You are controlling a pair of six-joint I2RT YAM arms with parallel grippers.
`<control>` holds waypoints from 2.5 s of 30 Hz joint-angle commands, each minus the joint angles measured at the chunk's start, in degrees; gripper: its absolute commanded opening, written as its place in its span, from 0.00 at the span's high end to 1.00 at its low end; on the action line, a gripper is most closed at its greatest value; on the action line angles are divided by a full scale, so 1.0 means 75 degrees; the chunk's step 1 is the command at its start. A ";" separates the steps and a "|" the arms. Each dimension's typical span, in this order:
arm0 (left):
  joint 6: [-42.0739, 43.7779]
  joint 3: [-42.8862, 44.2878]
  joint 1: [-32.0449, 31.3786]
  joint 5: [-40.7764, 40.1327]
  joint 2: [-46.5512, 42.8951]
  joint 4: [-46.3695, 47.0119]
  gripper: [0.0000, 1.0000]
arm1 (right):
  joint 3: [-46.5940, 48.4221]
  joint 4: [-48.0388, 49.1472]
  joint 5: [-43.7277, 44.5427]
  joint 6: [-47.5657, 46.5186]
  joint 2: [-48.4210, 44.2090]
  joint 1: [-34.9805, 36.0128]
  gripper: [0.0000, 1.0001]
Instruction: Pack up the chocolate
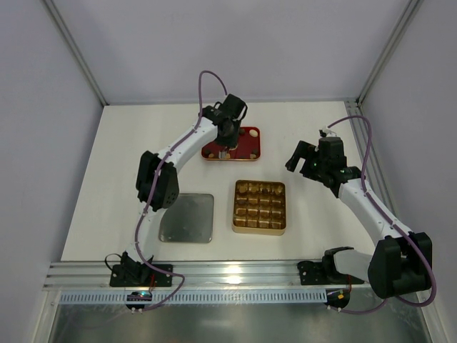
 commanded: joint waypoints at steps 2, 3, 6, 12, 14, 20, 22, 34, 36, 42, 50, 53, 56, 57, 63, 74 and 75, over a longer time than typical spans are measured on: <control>0.0116 0.0331 -0.0044 -0.0146 -0.0200 -0.0097 0.69 | -0.0015 0.0031 0.0096 -0.0070 -0.0243 0.0043 0.00; 0.0139 0.0342 -0.0032 -0.0169 -0.0294 -0.0132 0.73 | -0.0015 0.0031 0.0096 -0.0059 -0.0243 0.0032 0.00; 0.0139 0.0366 -0.0044 -0.0204 -0.0528 -0.0179 0.76 | -0.0004 0.0008 0.0096 -0.0070 -0.0255 0.0043 0.00; 0.0151 0.0424 -0.0044 -0.0181 -0.0962 -0.0366 0.77 | 0.0020 0.0008 0.0120 -0.0070 -0.0255 0.0032 0.00; 0.0139 0.0401 -0.0032 -0.0158 -0.1196 -0.0507 0.77 | 0.0020 0.0019 0.0143 -0.0070 -0.0267 0.0032 0.00; 0.0011 -0.0383 -0.0079 0.0182 -0.2144 -0.0449 0.77 | 0.0078 0.0066 0.0143 -0.0047 -0.0185 0.0032 0.00; -0.0025 -0.0770 -0.0114 0.0275 -0.2403 -0.0507 0.77 | 0.0090 0.0067 0.0143 -0.0047 -0.0162 0.0032 0.00; -0.0165 -0.3360 -0.1272 0.0850 -0.5168 -0.0647 0.75 | 0.0266 -0.0027 0.0213 -0.0035 -0.0161 0.0043 0.00; -0.0247 -0.3781 -0.1531 0.0850 -0.5577 -0.0636 0.75 | 0.0277 -0.0051 0.0225 -0.0035 -0.0161 0.0032 0.00; -0.0762 -0.4567 -0.2328 0.0873 -0.6165 -0.0613 0.74 | 0.0371 -0.0109 0.0248 -0.0023 -0.0126 0.0043 0.00; -0.1161 -0.5470 -0.2903 0.1108 -0.6412 -0.0110 0.72 | 0.0313 -0.0144 0.0307 0.0000 -0.0197 0.0032 0.00; -0.1255 -0.5587 -0.3044 0.1131 -0.6342 0.0043 0.72 | 0.0278 -0.0168 0.0330 0.0012 -0.0243 0.0032 0.00; -0.1325 -0.5704 -0.3138 0.1155 -0.6272 0.0172 0.72 | 0.0254 -0.0168 0.0330 0.0012 -0.0255 0.0043 0.00; -0.1337 -0.5728 -0.3172 0.1155 -0.6260 0.0207 0.72 | 0.0243 -0.0179 0.0330 0.0012 -0.0255 0.0032 0.00; -0.1396 -0.5810 -0.3208 0.1155 -0.6166 0.0325 0.72 | 0.0207 -0.0168 0.0330 0.0012 -0.0244 0.0043 0.00; -0.1337 -0.5822 -0.3208 0.1132 -0.5861 0.0512 0.66 | 0.0172 -0.0133 0.0307 -0.0012 -0.0232 0.0043 0.00; -0.1337 -0.5822 -0.3208 0.1120 -0.5838 0.0512 0.65 | 0.0172 -0.0121 0.0319 -0.0012 -0.0232 0.0043 0.00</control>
